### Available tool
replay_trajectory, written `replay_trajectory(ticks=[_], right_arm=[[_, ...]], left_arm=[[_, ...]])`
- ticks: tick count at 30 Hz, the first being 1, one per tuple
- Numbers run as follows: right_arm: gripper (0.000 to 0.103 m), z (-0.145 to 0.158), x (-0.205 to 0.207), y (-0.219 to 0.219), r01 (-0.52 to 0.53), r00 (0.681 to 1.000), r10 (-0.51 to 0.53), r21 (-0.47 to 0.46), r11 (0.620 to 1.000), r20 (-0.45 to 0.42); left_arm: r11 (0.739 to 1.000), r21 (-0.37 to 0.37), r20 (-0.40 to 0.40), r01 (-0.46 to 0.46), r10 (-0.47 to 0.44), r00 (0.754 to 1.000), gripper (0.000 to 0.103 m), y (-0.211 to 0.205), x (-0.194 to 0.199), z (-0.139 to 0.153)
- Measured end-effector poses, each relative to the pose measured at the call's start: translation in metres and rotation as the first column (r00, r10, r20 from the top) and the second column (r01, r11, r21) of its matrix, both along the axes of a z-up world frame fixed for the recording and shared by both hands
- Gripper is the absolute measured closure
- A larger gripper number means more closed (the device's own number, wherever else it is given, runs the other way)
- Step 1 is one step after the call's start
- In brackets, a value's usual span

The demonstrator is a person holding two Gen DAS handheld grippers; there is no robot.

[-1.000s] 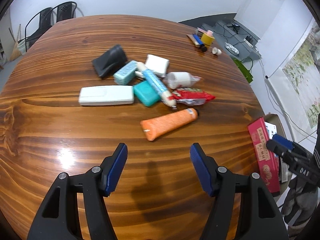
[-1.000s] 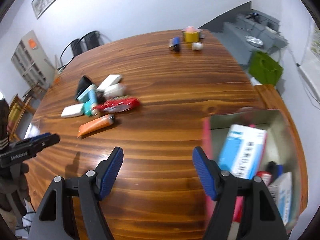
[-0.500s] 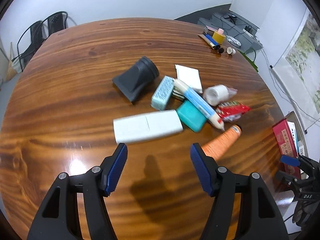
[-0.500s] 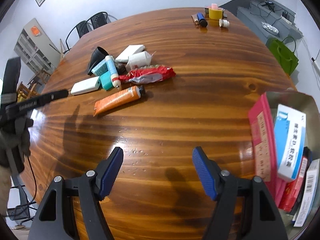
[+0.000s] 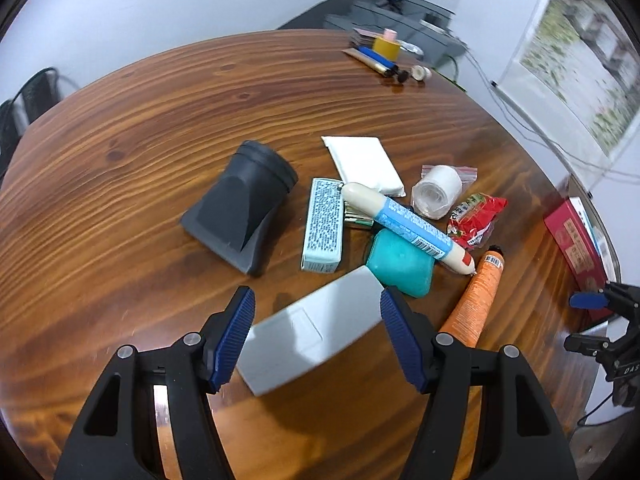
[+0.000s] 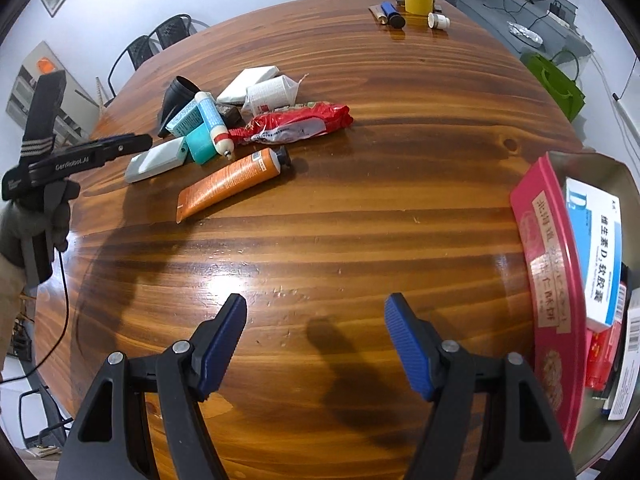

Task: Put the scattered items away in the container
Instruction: 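Move both grippers back over the table toward the white remote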

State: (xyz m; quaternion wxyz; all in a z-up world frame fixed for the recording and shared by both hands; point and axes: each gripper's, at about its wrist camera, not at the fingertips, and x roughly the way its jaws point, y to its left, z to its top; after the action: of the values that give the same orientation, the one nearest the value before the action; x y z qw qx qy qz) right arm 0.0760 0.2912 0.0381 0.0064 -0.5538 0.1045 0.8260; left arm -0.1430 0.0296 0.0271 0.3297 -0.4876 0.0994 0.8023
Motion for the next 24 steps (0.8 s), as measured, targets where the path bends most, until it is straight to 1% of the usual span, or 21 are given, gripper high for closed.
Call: replay_trajectory(ticks=[3,7,11,16,19,24], right_arm=[[0.028,-0.002,0.000,0.000,0.016,1.000,-0.016,-0.005,1.000,0.011],[0.028,-0.003,-0.001,0.000,0.032,0.999,-0.032,-0.002,0.999,0.019],[0.028,-0.006,-0.003,-0.002,0.034,0.999,-0.033,-0.002,0.999,0.030],[0.028,-0.008,-0.008,-0.005,0.027,0.999,-0.027,-0.007,1.000,0.035],[0.028,-0.009,-0.011,-0.007,0.019,0.999,-0.018,-0.012,1.000,0.037],[0.028,-0.011,-0.015,-0.011,0.007,0.999,-0.006,-0.021,1.000,0.040]], left_arm=[[1.000,-0.008,0.010,0.023,-0.023,1.000,0.034,0.000,-0.006,-0.008],[0.999,0.002,0.035,0.034,-0.034,0.999,0.034,-0.003,-0.009,-0.016],[0.997,-0.004,0.050,0.074,-0.074,0.996,0.034,-0.001,0.000,-0.021],[0.995,-0.017,0.062,0.101,-0.100,0.993,0.034,0.003,0.016,-0.023],[0.994,-0.032,0.050,0.101,-0.099,0.994,0.034,0.005,0.026,-0.023],[0.996,-0.069,0.015,0.057,-0.056,0.998,0.034,0.014,0.031,-0.024]])
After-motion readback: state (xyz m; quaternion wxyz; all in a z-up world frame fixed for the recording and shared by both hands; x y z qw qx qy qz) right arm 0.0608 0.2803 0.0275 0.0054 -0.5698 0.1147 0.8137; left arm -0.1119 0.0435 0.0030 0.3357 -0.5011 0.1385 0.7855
